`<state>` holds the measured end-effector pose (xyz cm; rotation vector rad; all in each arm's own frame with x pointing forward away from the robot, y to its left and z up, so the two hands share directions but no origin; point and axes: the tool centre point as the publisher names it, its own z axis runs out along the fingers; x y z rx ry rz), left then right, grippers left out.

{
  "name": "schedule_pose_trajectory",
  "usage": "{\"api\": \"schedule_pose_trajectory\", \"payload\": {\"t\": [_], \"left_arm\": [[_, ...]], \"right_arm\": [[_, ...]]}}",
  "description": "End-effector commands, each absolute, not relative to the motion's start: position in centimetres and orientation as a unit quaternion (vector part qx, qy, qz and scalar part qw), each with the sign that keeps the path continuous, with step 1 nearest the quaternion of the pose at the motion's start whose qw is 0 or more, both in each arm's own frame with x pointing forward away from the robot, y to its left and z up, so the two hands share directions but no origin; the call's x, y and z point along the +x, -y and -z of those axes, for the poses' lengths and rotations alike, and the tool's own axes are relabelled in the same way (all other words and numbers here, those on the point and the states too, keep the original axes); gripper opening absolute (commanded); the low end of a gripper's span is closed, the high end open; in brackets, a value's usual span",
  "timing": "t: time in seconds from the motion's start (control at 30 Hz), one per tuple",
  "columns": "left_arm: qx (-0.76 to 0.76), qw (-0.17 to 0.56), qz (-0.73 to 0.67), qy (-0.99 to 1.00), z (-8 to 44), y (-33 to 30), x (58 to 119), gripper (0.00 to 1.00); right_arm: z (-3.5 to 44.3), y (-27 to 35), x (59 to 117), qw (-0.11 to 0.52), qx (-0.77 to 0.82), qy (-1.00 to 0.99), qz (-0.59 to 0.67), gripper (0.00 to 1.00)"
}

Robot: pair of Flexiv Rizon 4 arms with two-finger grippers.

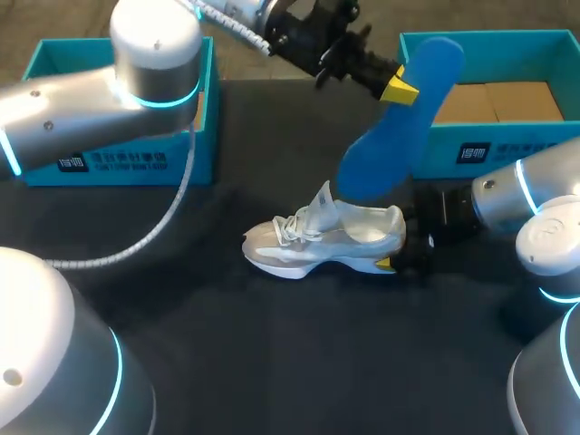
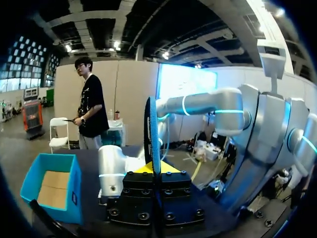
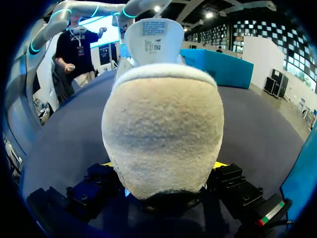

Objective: Take the shoe out of the shoebox, open the shoe tongue, remove and reinsert the insole, then place the shoe into the shoebox

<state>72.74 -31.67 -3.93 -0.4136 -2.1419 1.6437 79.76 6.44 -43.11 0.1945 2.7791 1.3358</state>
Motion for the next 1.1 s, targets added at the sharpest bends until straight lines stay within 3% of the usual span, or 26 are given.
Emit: {"api": "schedule_pose_trajectory", "payload": {"t": [0.03,0.7,1.1], "left_arm": [[-0.099,0.177,-0.628,0.751,3.6,30.9,71.1,0.0],[0.094,0.191,-0.658,0.722,-0.1,29.6,66.2,0.0],[0.107,0.207,-0.659,0.715,-0.4,29.5,65.2,0.0]], "right_arm": [[43.7,-6.8,79.6,0.027,0.063,-0.9,-0.43,0.0],[43.7,-6.8,79.6,0.027,0.063,-0.9,-0.43,0.0],[43.7,-6.8,79.6,0.027,0.063,-0.9,-0.43,0.0]]}}
